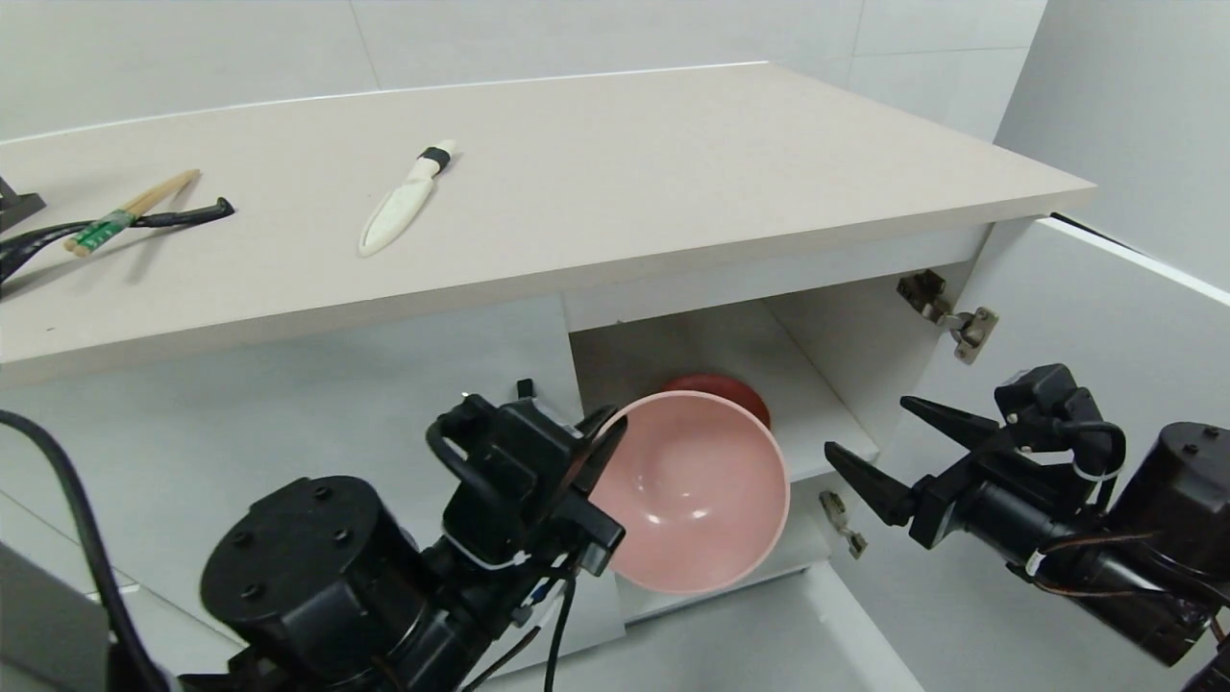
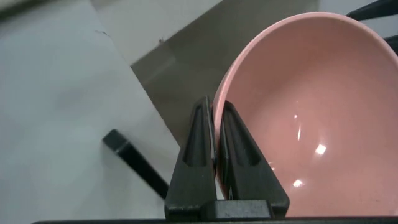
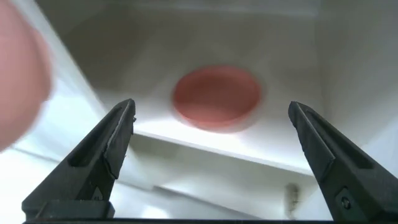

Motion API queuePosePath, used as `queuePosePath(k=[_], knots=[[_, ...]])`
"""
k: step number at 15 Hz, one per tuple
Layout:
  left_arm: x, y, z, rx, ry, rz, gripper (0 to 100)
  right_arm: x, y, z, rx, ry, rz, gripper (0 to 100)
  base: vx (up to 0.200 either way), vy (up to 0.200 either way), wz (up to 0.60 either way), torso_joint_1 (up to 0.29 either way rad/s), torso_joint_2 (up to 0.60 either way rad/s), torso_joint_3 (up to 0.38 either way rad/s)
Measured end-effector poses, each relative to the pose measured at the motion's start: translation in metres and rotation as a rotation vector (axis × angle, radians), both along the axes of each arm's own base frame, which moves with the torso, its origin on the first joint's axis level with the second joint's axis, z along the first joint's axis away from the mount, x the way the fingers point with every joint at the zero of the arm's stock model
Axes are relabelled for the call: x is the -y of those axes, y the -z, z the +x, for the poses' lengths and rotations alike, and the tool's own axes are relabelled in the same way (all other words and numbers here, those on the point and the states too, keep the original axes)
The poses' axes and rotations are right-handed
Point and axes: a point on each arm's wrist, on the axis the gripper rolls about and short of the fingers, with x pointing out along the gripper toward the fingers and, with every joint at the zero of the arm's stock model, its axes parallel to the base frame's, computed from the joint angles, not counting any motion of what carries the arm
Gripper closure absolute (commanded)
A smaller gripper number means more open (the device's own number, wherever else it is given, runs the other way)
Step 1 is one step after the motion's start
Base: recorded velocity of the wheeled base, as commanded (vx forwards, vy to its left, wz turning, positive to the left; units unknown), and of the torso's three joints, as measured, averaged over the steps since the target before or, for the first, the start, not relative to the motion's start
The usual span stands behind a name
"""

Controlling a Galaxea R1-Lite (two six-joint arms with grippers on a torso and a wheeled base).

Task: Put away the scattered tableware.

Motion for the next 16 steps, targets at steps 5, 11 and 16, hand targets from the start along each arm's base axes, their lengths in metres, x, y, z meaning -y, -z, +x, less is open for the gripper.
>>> queuePosePath(k=[5,11,16], knots=[[0.03,0.013,0.026,-0.001,-0.038,-0.01,100,0.007,-0.023,-0.005,0.09,0.015,0.04,0,0.0,0.0,0.0,0.0,0.0,0.0],[0.059,0.013,0.055,0.021,-0.051,-0.116,100,0.008,-0.032,-0.013,0.124,0.008,0.056,0,0.0,0.0,0.0,0.0,0.0,0.0],[0.074,0.01,0.059,0.039,-0.029,-0.152,100,0.003,-0.019,-0.004,0.078,0.004,0.034,0,0.0,0.0,0.0,0.0,0.0,0.0]])
